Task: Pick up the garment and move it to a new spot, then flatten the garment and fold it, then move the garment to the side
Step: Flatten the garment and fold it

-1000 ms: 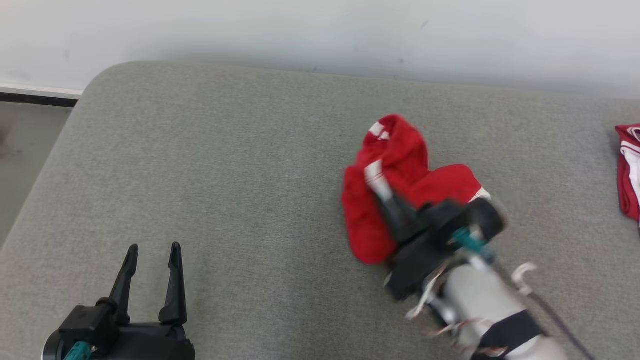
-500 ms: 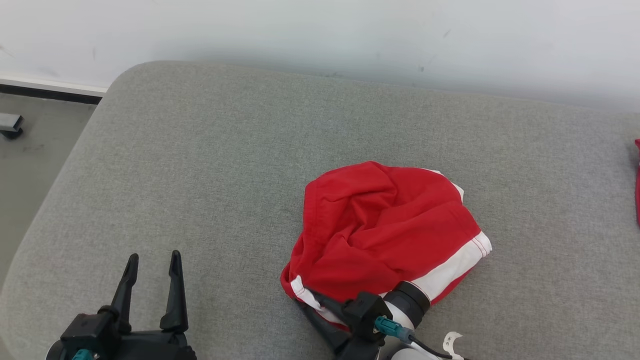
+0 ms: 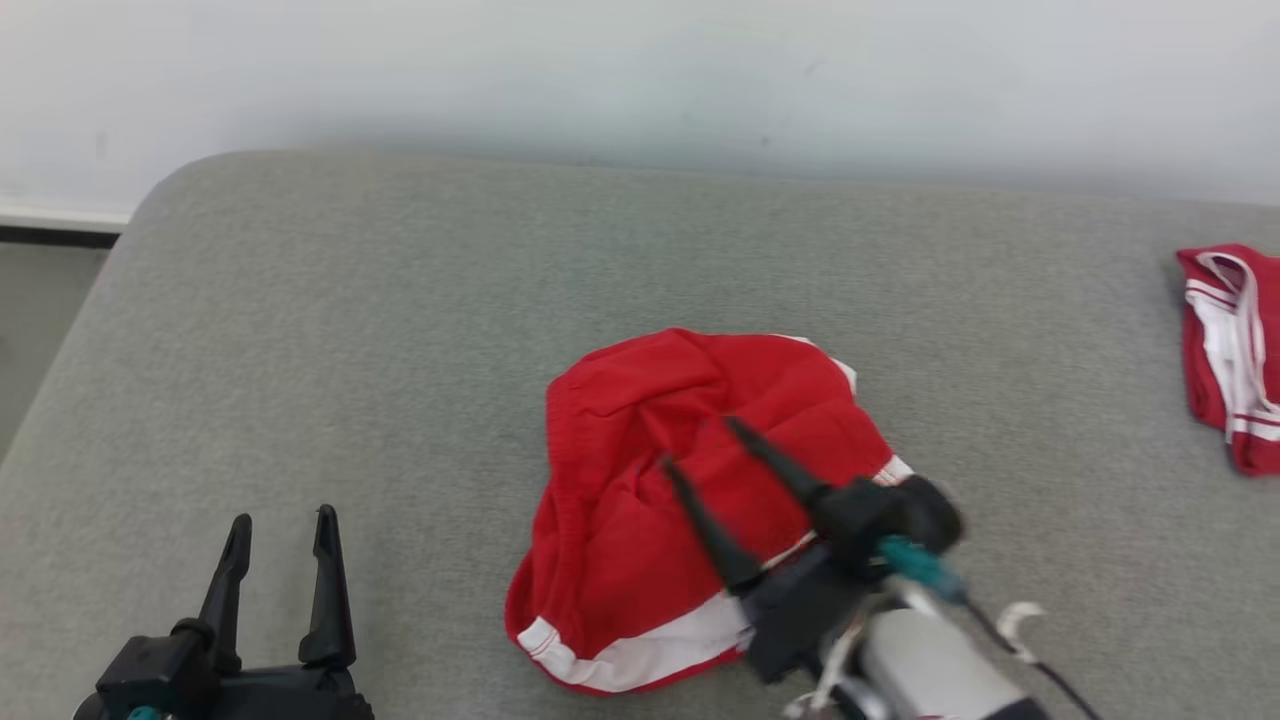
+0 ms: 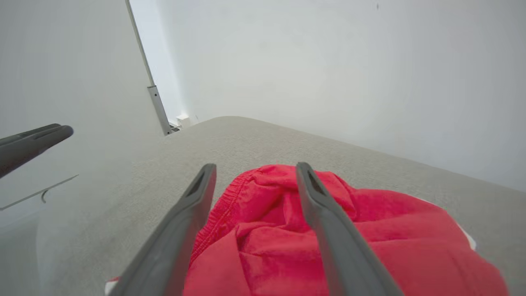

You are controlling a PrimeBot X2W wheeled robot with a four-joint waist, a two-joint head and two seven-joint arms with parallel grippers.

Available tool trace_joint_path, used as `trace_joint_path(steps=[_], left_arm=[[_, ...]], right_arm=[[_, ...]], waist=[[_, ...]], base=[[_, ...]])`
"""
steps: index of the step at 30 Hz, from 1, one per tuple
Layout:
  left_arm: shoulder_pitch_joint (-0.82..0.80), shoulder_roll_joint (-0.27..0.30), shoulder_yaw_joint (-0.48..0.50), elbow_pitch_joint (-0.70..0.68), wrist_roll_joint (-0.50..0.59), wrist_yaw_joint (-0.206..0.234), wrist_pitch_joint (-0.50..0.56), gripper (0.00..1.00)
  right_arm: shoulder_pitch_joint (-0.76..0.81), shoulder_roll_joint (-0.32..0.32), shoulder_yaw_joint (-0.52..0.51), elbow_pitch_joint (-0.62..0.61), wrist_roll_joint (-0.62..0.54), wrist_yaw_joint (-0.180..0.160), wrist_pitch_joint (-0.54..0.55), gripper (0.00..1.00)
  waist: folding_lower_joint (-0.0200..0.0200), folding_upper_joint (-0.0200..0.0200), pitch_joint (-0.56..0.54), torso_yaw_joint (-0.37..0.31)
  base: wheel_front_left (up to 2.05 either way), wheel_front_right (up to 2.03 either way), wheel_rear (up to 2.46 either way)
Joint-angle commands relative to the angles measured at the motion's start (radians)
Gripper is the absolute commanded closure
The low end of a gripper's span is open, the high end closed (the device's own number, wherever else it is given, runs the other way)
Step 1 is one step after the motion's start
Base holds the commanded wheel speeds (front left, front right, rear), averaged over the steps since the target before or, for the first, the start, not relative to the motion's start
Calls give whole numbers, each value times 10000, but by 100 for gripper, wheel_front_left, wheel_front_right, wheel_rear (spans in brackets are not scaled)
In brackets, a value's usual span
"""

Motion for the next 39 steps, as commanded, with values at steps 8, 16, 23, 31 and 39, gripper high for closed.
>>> trace_joint_path(steps=[8, 16, 23, 31, 39], left_arm=[[35, 31, 121, -87, 125, -42, -3, 0], [20, 12, -29, -52, 178, -103, -3, 0], [-40, -4, -92, -63, 184, -94, -5, 0], [-86, -18, -21, -115, 116, -56, -5, 0], [170, -26, 27, -39, 99, 9, -5, 0]], right_arm=[[1393, -787, -2105, -1010, -652, -28, 1, 0], [1371, -1391, -2389, -264, -740, -28, 52, 0], [621, -1860, -1928, 991, -181, -28, 315, 0], [175, -2154, -1166, 1936, 766, -28, 353, 100], [791, -2307, -1472, 1273, 1118, -28, 16, 100]], waist=[[1, 0, -109, -578], [1, 0, -68, -394], [1, 0, 140, 61], [1, 0, 385, 306], [1, 0, 120, -162]], base=[[0, 0, 0], [0, 0, 0], [0, 0, 0], [0, 0, 0], [0, 0, 0]])
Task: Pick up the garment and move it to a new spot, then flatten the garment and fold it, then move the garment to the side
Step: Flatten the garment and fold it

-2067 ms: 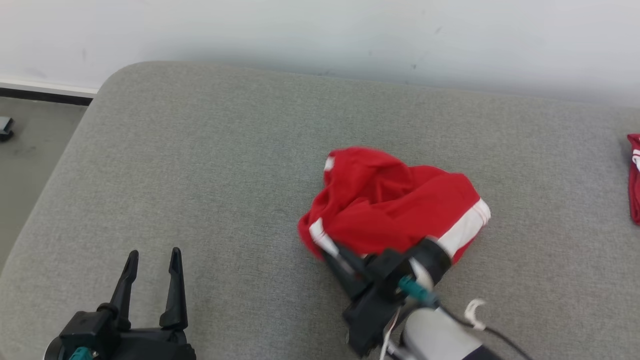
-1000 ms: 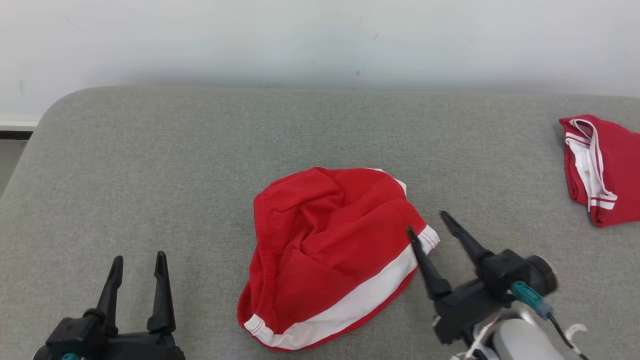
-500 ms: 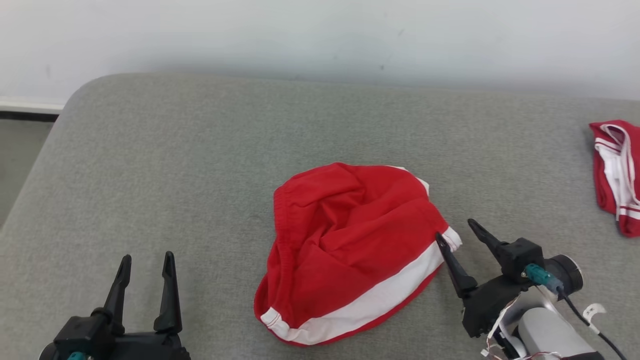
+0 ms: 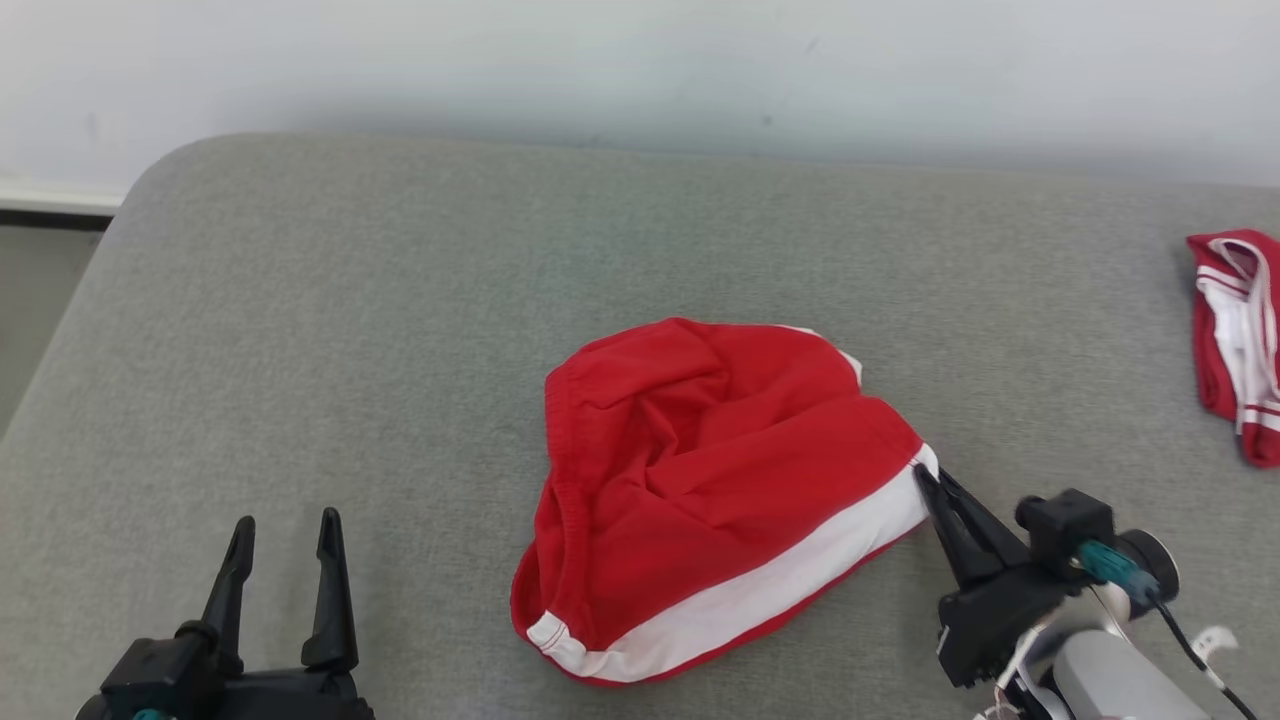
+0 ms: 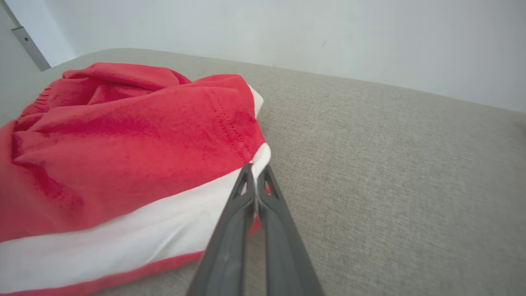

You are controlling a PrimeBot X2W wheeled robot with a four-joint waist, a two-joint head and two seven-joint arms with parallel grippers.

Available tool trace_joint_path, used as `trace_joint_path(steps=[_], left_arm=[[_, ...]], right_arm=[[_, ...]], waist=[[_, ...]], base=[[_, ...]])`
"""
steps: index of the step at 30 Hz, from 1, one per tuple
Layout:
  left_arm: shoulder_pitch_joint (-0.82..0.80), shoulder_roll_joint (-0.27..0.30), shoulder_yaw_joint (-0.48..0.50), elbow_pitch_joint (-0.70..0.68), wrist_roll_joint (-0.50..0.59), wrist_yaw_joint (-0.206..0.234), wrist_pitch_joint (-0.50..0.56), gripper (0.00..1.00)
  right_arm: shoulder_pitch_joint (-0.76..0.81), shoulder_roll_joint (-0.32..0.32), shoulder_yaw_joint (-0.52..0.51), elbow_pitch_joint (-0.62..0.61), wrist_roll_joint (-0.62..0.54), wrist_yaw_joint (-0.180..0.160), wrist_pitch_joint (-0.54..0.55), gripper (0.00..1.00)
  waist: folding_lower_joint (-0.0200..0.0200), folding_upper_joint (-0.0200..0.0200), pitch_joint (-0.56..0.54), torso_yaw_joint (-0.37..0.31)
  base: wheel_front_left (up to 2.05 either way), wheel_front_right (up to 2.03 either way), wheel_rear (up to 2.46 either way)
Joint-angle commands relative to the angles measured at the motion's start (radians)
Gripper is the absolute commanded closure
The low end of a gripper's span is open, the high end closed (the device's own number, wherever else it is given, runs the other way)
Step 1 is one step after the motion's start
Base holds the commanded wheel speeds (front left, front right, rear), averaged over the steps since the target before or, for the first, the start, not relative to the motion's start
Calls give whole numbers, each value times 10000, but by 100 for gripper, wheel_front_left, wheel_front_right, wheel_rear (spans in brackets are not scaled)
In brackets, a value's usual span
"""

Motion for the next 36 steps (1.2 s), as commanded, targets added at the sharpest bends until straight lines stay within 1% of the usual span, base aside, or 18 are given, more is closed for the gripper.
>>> trace_joint_path(steps=[1, 6, 9, 10, 12, 13, 14, 15, 16, 19, 21, 28, 36], left_arm=[[139, -6, 28, 46, -38, 35, -1, 0], [185, -12, 23, 104, -48, 3, -3, 0], [202, -12, 29, 90, -61, 17, -1, 0], [202, -12, 29, 90, -61, 17, -1, 0], [208, -13, 42, 74, -72, 34, -3, 0], [226, -14, 57, 67, -76, 43, -3, 0], [248, -15, 63, 61, -82, 46, -3, 0], [268, -14, 73, 59, -85, 45, -3, 0], [283, -14, 81, 71, -84, 38, -3, 0], [314, -15, 104, 87, -35, 9, -3, 0], [338, 5, 141, 86, 4, -18, -3, 0], [397, 59, 242, 34, 120, -79, -1, 0], [530, 116, 237, -120, 318, -105, -1, 0]], right_arm=[[427, -133, -225, -453, 113, -28, -81, 100], [1615, -275, -779, -1892, 408, -28, -8, 100], [2473, -74, -1209, -2886, 894, -28, 347, 100], [2473, -74, -1209, -2886, 894, -28, 347, 100], [2977, -96, -1502, -3446, 861, -28, 612, 100], [3223, -6, -1588, -3700, 861, -28, 770, 100], [3416, 105, -1719, -3938, 865, -28, 852, 66], [3582, 154, -1847, -4134, 789, -28, 924, 24], [3724, 194, -2014, -4259, 675, -28, 980, 0], [3993, 367, -2472, -4613, 41, -28, 939, 0], [4159, 690, -2781, -4828, -151, -28, 848, 0], [4411, 1293, -3633, -5400, -766, -28, 411, 0], [4764, 1756, -4056, -5644, -1309, -28, 156, 0]], waist=[[-1, -1, -214, -290], [-1, -1, -362, -630], [-1, -1, -394, -775], [-1, -1, -394, -775], [-1, -1, -411, -850], [-1, -1, -424, -895], [-1, -1, -437, -931], [-1, -1, -445, -968], [-1, -1, -462, -997], [-1, -1, -526, -1080], [-1, -1, -572, -1127], [-1, -1, -766, -1276], [-1, -1, -960, -1383]], base=[[0, 0, 0], [0, 0, 0], [0, 0, 0], [0, 0, 0], [0, 0, 0], [0, 0, 0], [0, 0, 0], [0, 0, 0], [0, 0, 0], [0, 0, 0], [0, 0, 0], [0, 0, 0], [0, 0, 0]])
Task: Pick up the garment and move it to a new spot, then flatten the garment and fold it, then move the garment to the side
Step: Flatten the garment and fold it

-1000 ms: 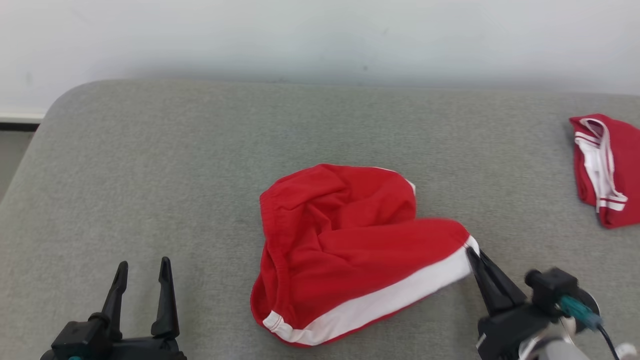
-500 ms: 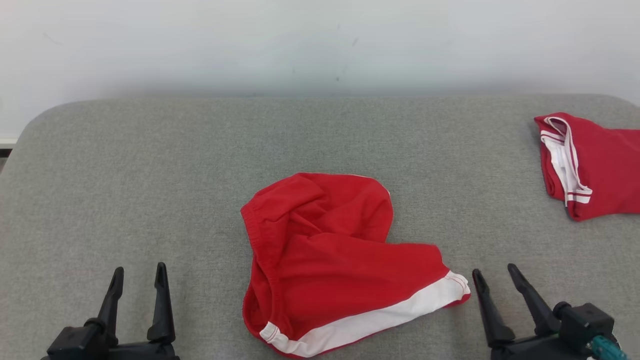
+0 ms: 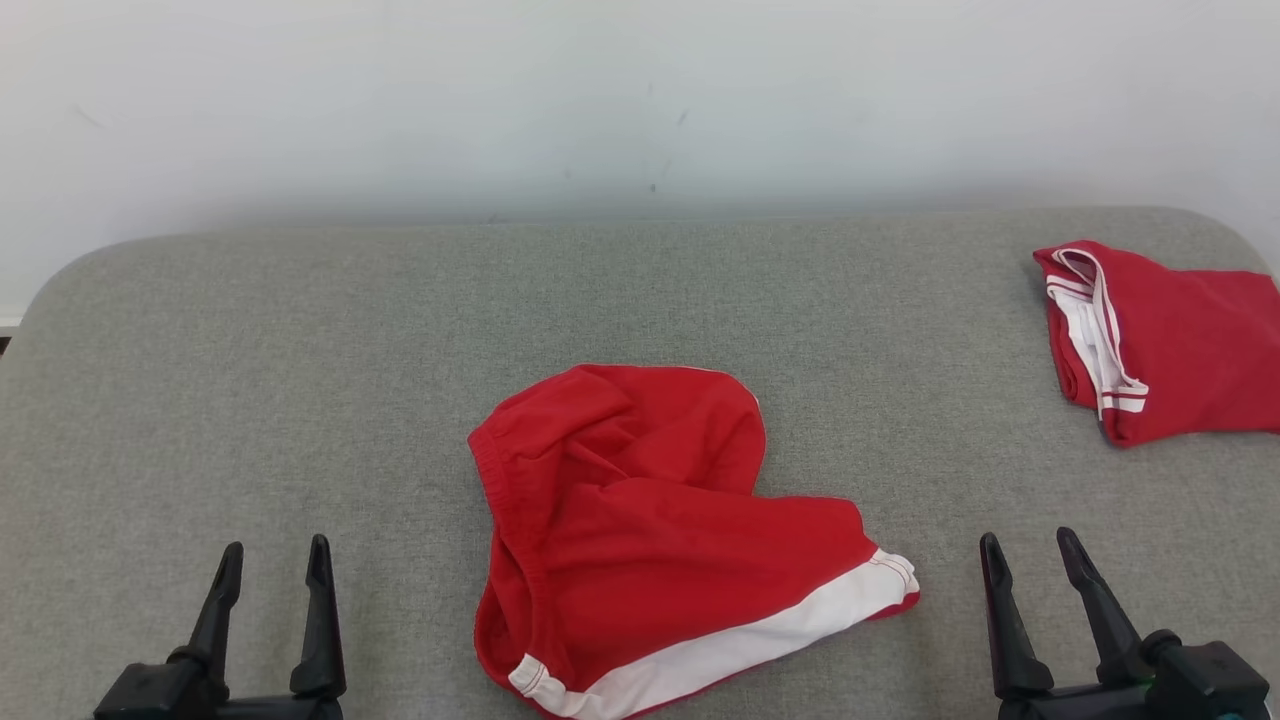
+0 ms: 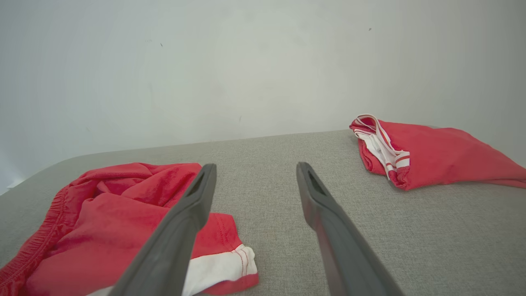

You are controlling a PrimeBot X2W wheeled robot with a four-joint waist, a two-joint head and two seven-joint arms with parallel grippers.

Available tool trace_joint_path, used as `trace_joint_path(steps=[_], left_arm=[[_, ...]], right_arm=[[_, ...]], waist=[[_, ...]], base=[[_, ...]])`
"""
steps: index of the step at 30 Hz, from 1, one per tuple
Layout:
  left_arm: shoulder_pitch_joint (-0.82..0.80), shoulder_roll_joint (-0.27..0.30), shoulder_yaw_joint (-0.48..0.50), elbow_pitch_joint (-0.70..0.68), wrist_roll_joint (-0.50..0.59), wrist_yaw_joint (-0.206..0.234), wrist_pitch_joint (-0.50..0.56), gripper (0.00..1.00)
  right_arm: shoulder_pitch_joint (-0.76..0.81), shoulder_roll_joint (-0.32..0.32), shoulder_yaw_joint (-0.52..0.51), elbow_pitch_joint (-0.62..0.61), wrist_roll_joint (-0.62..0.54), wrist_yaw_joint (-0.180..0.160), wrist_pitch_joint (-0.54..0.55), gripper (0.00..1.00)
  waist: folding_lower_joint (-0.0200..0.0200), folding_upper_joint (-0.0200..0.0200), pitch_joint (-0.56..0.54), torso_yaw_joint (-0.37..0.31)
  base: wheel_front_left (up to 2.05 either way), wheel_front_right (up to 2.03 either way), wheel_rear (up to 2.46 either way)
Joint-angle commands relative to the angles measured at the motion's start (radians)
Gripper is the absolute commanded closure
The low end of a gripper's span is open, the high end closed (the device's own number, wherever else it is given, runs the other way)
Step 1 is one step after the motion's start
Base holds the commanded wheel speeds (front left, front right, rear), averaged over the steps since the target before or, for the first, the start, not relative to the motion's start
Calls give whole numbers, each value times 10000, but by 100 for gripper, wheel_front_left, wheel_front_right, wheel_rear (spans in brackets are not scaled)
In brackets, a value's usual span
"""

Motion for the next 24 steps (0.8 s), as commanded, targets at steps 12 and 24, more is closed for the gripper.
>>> trace_joint_path(steps=[12, 24], left_arm=[[284, 309, -221, -30, 250, -184, -4, 0], [370, 283, -266, 90, 244, -230, -4, 0]], right_arm=[[254, 108, 218, 13, -348, -28, -173, 0], [250, 59, 591, 223, -377, -28, -196, 0]], waist=[[1, 0, -93, 126], [1, 0, -217, 187]], base=[[0, 0, 0], [0, 0, 0]])
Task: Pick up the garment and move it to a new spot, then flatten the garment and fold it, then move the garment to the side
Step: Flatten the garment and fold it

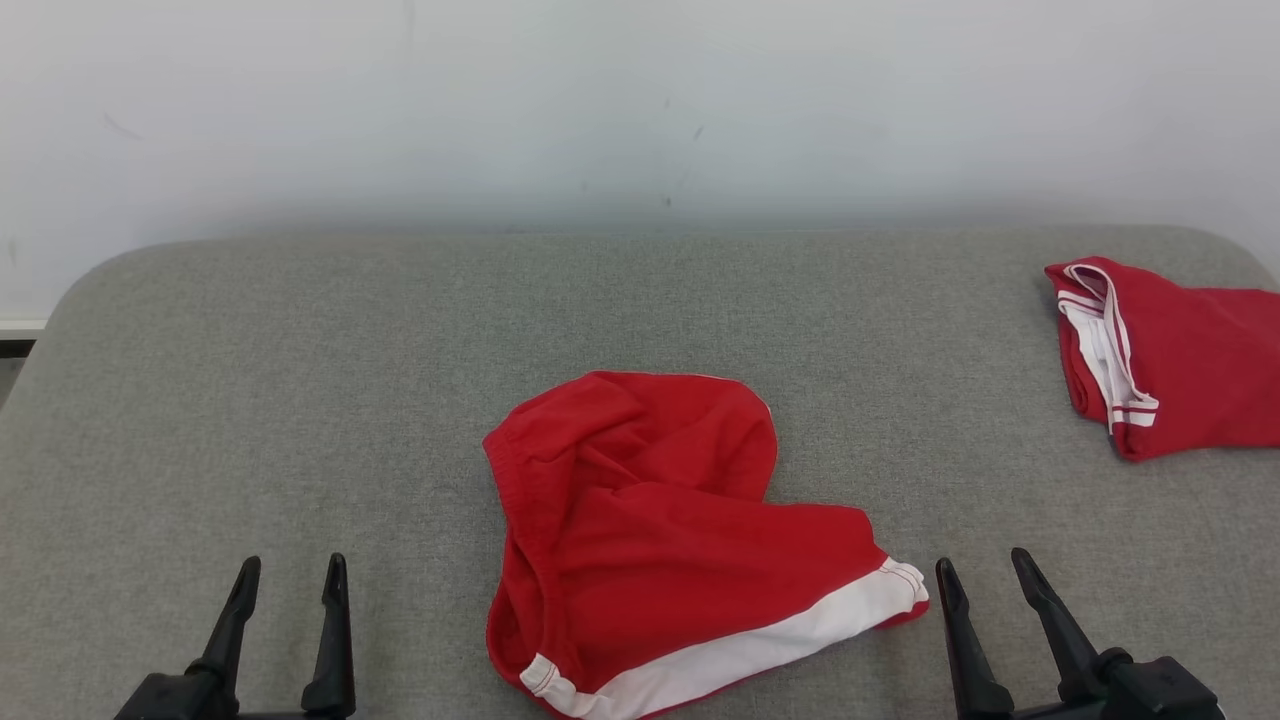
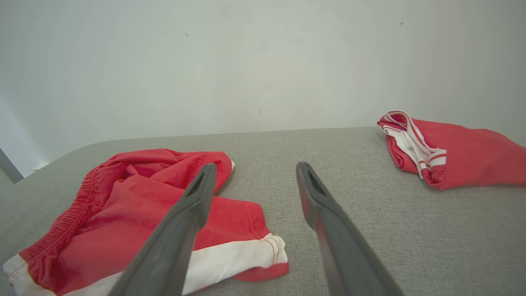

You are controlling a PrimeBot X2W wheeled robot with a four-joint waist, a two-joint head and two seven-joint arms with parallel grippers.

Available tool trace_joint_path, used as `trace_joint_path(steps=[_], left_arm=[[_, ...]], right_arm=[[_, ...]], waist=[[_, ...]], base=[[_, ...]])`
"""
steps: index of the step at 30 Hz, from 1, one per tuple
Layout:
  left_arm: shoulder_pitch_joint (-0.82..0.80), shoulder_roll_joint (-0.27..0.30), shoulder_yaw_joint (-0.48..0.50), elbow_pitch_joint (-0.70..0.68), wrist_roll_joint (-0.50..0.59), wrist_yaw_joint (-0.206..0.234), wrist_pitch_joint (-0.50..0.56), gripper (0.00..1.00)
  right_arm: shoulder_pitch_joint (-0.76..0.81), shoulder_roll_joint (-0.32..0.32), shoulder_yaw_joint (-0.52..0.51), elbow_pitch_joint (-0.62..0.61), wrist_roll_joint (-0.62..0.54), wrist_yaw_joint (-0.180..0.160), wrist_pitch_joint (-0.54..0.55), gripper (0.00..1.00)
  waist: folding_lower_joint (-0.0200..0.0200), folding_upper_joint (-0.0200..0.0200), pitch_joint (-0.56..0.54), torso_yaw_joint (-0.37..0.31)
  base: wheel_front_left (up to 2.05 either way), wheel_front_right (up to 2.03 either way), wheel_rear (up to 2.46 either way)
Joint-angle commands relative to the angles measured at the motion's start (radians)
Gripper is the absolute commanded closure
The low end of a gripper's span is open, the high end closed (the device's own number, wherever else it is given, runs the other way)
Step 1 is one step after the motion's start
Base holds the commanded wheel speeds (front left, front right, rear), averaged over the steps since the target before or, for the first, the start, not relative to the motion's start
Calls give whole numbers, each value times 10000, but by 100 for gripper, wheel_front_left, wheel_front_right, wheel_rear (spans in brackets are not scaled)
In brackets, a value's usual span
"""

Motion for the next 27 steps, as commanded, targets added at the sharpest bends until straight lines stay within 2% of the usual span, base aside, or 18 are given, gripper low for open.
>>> trace_joint_path(steps=[1, 14, 19, 27], left_arm=[[149, 16, 10, 15, -22, -40, -3, 0], [25, 80, -307, 93, 74, -87, -3, 0], [-294, 259, -1299, 420, 251, -187, 20, 0], [-973, 900, -3667, 1270, -8, -214, 38, 0]], right_arm=[[87, -45, 16, 17, -46, -28, -19, 0], [-90, -138, 8, 283, -48, -28, 51, 0], [-508, -446, -51, 859, -91, -28, 459, 0], [-1533, -981, 322, 2189, 164, -28, 911, 0]], waist=[[0, 0, -6, -1], [0, 0, 90, -12], [0, 0, 221, -22], [0, 0, 607, 20]], base=[[0, 0, 0], [0, 0, 0], [0, 0, 0], [0, 0, 0]])
